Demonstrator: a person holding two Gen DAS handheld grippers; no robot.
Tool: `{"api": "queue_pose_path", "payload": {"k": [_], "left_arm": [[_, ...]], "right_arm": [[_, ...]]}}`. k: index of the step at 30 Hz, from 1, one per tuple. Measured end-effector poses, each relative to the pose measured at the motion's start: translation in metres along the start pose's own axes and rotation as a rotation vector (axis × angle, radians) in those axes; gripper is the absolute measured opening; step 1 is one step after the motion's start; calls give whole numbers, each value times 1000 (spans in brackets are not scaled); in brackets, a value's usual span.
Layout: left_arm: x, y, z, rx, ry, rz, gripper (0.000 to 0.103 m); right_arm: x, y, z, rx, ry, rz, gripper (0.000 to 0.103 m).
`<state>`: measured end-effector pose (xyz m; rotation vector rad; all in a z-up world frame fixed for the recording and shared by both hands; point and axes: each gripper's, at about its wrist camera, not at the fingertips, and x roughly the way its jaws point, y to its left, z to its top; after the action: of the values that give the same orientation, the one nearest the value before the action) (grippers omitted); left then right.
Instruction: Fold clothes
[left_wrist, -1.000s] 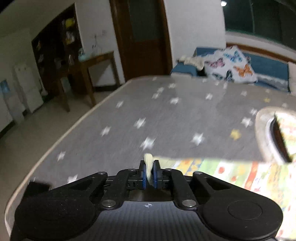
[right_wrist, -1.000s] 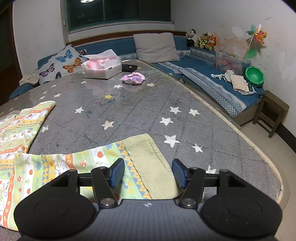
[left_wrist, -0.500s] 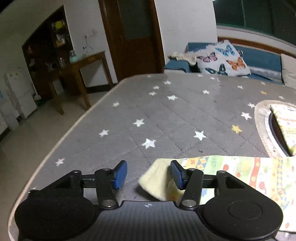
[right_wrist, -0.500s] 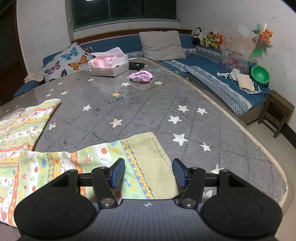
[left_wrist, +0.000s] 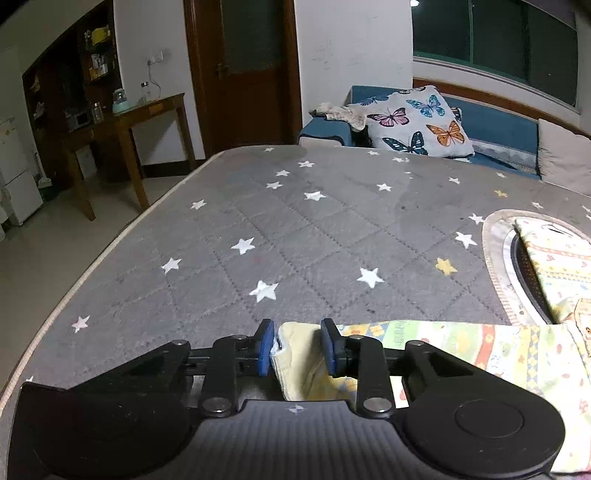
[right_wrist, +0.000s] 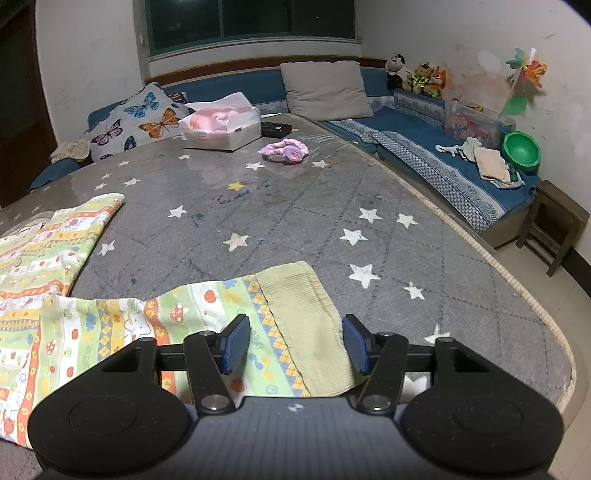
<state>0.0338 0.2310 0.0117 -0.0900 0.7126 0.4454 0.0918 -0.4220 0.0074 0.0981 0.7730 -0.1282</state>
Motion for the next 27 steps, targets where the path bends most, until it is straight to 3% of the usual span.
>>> {"api": "queue_pose_path", "payload": {"k": [2,5,11,17,25,27], "left_arm": [[0,-3,1,16,-8,7,25],[0,-10,-2,50,-19,30,25],[2,-16,-5,78,-33,73,32],[2,-21,-8,102,-42,93,32],[-4,-31,-15,134,-58,91,32],[-7,-25,-12,98,-50,68,35]], "right_arm": [[1,0,2,0,-2,-2,31],[4,1,4,0,-10,-9,24],[12,1,10,-19,-20,-20,24],[22,4,20,-42,-11,-52,26],[43,3,40,-57,-11,-115,29],[42,4,42,-62,-5,-117,31]]}}
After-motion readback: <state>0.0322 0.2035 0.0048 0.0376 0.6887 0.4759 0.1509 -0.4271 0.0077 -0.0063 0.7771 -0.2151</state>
